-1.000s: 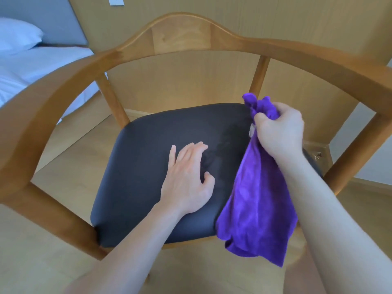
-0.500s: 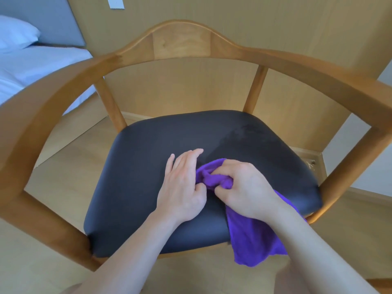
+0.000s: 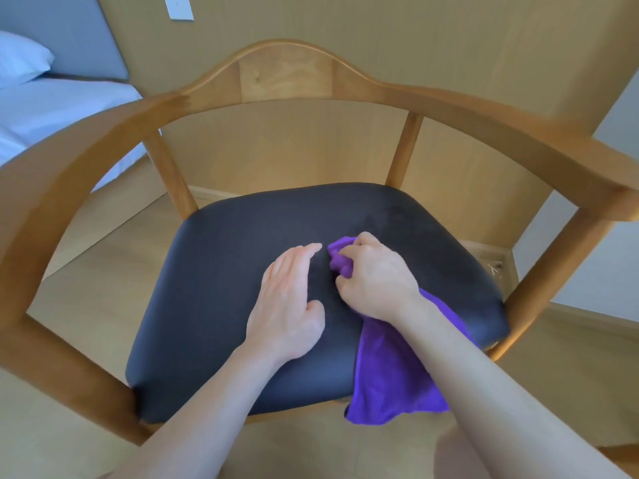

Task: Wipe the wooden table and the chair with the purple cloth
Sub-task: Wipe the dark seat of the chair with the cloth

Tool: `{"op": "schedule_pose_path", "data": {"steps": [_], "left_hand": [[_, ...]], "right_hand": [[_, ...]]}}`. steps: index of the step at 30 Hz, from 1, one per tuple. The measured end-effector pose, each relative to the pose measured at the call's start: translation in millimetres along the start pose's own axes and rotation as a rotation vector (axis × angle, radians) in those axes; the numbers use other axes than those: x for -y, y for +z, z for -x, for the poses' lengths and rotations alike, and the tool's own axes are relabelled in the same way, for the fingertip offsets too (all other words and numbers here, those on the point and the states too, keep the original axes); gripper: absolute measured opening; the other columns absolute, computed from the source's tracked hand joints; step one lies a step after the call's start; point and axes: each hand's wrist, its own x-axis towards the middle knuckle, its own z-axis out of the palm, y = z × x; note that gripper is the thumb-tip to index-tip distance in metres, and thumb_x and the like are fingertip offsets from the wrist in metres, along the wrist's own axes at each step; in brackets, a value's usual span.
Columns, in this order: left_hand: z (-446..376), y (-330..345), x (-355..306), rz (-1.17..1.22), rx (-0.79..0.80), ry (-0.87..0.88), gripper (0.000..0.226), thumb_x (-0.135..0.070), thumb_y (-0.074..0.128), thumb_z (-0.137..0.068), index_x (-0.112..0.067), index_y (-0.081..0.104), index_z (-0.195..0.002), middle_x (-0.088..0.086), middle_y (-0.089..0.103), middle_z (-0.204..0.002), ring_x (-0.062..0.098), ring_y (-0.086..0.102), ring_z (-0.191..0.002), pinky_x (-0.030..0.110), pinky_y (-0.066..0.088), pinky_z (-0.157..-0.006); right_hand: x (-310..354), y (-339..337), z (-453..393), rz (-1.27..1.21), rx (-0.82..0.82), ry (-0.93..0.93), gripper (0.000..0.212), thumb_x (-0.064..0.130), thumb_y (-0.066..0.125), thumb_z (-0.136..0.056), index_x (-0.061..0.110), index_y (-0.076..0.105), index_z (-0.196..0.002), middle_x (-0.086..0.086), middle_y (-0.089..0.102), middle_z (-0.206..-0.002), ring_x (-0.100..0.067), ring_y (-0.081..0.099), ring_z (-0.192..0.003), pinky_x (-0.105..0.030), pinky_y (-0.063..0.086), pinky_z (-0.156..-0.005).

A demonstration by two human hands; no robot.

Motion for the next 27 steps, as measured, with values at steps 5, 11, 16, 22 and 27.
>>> {"op": "schedule_pose_path", "data": {"steps": [5, 11, 16, 22, 27], "left_hand": [[-4.5, -3.9, -1.0, 0.08, 0.011, -0.047, 0.081, -0.017, 0.04, -0.065, -0.04, 0.037, -0.142, -0.02, 0.035, -0.149, 0.007, 0.028, -0.141, 0.031, 0.032, -0.11], [-4.5, -23.5, -2.9, 0.132, 0.096, -0.026, 0.08, -0.009, 0.041, -0.064, -0.025, 0.043, -0.142, -0.019, 0.034, -0.14, -0.004, 0.02, -0.137, 0.028, 0.029, -0.114], [11.0, -40.3, 27.8, -0.258, 0.082, 0.011, 0.062, -0.014, 0.047, -0.087, -0.024, 0.04, -0.147, -0.007, 0.029, -0.159, 0.009, 0.012, -0.146, 0.031, 0.015, -0.121], [10.9, -35.5, 31.5, -0.308, 0.005, -0.002, 0.047, -0.018, 0.046, -0.089, -0.028, 0.052, -0.135, -0.01, 0.044, -0.149, 0.008, 0.029, -0.138, 0.027, 0.02, -0.116], [11.1, -36.2, 33.3, -0.308, 0.004, 0.0, 0.044, -0.017, 0.049, -0.091, -0.027, 0.056, -0.134, -0.009, 0.047, -0.148, 0.01, 0.033, -0.139, 0.03, 0.021, -0.118]], "right_hand": [[17.7, -4.3, 51.7, -0.119, 0.065, -0.153, 0.013, 0.027, 0.056, -0.08, 0.024, 0.067, -0.087, 0.008, 0.052, -0.096, -0.02, 0.057, -0.083, -0.037, 0.05, -0.068], [7.6, -16.3, 66.3, -0.542, -0.175, -0.122, 0.023, 0.012, 0.057, -0.071, 0.03, 0.07, -0.074, 0.013, 0.061, -0.078, -0.01, 0.061, -0.085, -0.028, 0.049, -0.075], [-6.8, -18.3, 51.5, -0.856, -0.524, 0.394, 0.023, 0.02, 0.053, -0.078, 0.034, 0.071, -0.075, 0.007, 0.072, -0.093, -0.013, 0.068, -0.094, -0.029, 0.051, -0.087], [28.4, 1.3, 34.0, -0.067, -0.066, 0.193, 0.013, 0.024, 0.055, -0.086, 0.019, 0.062, -0.076, -0.002, 0.048, -0.102, -0.029, 0.051, -0.077, -0.031, 0.039, -0.069], [46.6, 2.6, 56.3, 0.019, 0.012, -0.065, 0.004, 0.025, 0.057, -0.086, 0.025, 0.06, -0.088, 0.006, 0.04, -0.103, -0.024, 0.044, -0.072, -0.027, 0.034, -0.067]]}}
